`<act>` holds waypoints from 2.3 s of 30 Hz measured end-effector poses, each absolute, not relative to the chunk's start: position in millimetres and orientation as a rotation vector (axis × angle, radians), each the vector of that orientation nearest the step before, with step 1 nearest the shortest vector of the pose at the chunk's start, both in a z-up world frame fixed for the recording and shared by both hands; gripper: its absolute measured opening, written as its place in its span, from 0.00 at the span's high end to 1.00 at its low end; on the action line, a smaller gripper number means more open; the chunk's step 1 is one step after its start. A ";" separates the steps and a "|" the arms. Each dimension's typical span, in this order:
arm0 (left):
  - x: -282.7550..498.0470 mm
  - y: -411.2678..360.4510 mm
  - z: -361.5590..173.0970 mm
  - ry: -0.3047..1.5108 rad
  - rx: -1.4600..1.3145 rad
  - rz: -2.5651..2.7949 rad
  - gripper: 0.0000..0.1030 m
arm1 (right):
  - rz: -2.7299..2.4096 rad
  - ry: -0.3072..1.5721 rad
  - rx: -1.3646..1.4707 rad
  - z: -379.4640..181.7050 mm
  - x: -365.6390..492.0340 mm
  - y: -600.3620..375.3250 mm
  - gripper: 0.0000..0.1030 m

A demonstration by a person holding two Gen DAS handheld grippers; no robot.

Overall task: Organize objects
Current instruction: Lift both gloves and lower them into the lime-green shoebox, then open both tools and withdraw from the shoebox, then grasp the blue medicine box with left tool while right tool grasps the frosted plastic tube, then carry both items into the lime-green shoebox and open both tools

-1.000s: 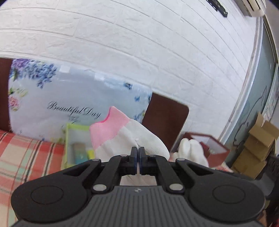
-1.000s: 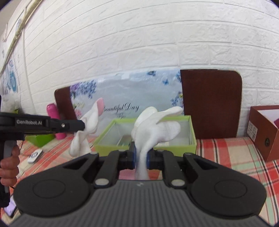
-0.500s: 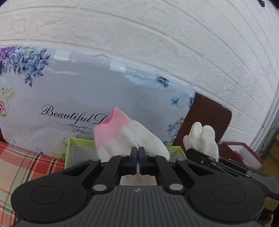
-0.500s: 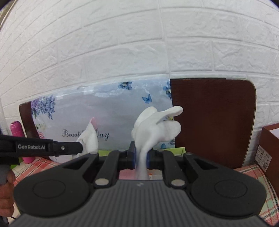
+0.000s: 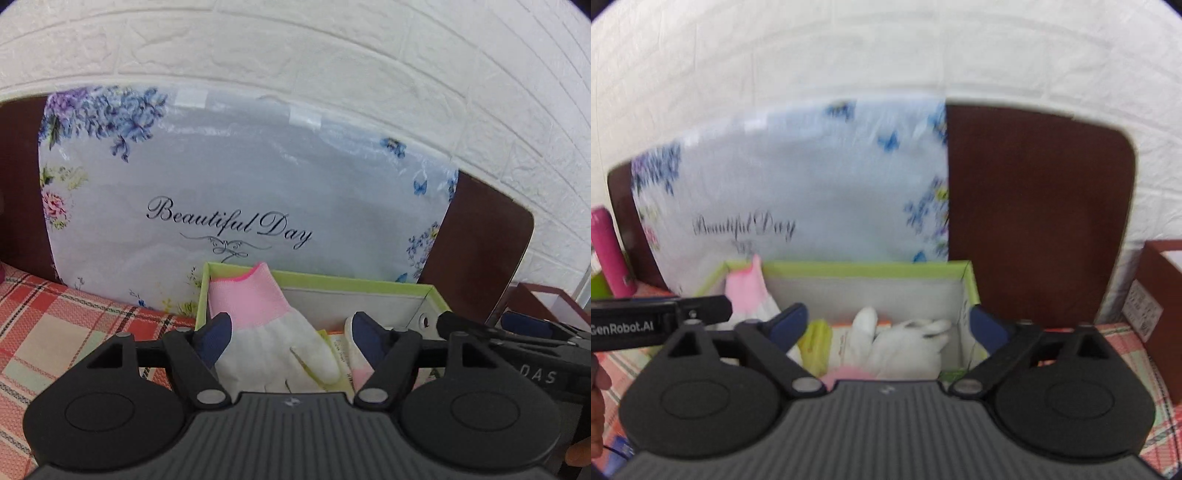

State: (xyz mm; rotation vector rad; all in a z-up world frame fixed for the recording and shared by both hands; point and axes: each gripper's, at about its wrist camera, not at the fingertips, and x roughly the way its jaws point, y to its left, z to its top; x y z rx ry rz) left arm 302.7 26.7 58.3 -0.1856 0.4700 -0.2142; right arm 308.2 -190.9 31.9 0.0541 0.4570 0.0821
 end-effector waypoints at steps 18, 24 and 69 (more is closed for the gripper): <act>121.3 58.5 42.8 0.529 -0.131 -0.184 0.19 | 0.223 0.292 -0.026 37.3 98.5 -174.4 0.00; 97.2 74.3 6.8 0.626 -0.173 -0.169 0.19 | 0.353 0.343 -0.022 2.7 64.5 -153.6 0.00; 126.1 86.8 -46.7 0.790 -0.071 -0.135 0.39 | 0.435 0.719 -0.092 -63.4 118.5 -96.6 0.62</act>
